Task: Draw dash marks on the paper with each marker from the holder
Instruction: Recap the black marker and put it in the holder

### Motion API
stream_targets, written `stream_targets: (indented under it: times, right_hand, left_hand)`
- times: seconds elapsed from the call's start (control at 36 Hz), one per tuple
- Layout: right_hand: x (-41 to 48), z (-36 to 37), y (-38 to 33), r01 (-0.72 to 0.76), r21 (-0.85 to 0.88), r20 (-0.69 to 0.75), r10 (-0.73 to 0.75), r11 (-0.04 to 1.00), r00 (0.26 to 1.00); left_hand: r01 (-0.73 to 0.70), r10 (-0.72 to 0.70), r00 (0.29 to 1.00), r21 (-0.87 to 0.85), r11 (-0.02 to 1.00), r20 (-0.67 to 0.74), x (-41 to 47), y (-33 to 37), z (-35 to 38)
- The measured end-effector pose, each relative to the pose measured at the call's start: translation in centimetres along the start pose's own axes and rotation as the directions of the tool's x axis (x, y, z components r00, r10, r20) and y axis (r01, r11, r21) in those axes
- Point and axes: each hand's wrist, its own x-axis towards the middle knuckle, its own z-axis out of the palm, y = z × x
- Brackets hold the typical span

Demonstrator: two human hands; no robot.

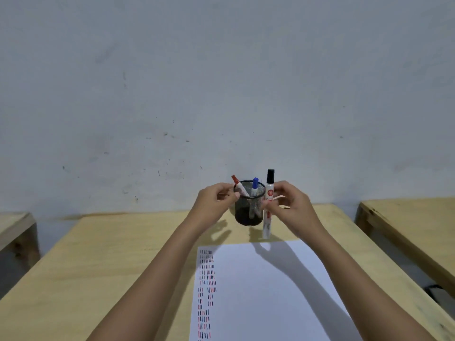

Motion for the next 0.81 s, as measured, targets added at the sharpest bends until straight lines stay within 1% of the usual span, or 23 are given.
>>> stream_targets:
  times: [0.11,0.17,0.28,0.42,0.5,0.58,0.69,0.81]
  right_hand:
    - [3.1,-2.1,0.3,0.062,0.063,-0.173,-0.050,0.996,0.984]
    - [4.6,-2.8,0.3,0.087,0.085,-0.238,-0.064,0.993,0.969]
    - [7.6,-3.1,1.4,0.065,0.112,-0.266,-0.033,0.991,0.963]
    - [9.9,-1.4,4.0,-0.025,0.066,-0.161,0.036,0.998,0.986]
    - [10.6,-0.3,4.9,-0.041,-0.022,-0.114,0.038,0.999,0.993]
    - [10.8,0.4,5.7,-0.058,-0.120,-0.028,0.055,0.991,0.998]
    - [10.9,0.7,6.2,-0.097,-0.172,0.087,0.114,0.980,0.990]
    - [10.9,0.8,6.0,-0.081,-0.284,0.178,0.135,0.955,0.975]
  left_hand:
    - [0.104,-0.106,0.994,0.070,0.992,0.028,2.2,-3.2,1.8]
    - [0.134,-0.138,0.989,0.072,0.988,0.045,3.1,-4.2,2.7]
    - [0.147,-0.147,0.987,-0.004,0.989,0.062,5.0,-5.9,4.3]
    - [0.148,-0.137,0.988,-0.171,0.974,0.076,6.3,-7.3,5.6]
    - [0.170,-0.157,0.985,-0.263,0.950,0.072,6.4,-8.0,6.0]
    - [0.160,-0.143,0.987,-0.286,0.945,0.078,6.5,-8.4,6.3]
    - [0.194,-0.172,0.981,-0.337,0.921,0.092,6.6,-8.6,6.2]
    - [0.200,-0.170,0.979,-0.355,0.913,0.115,6.7,-8.8,6.1]
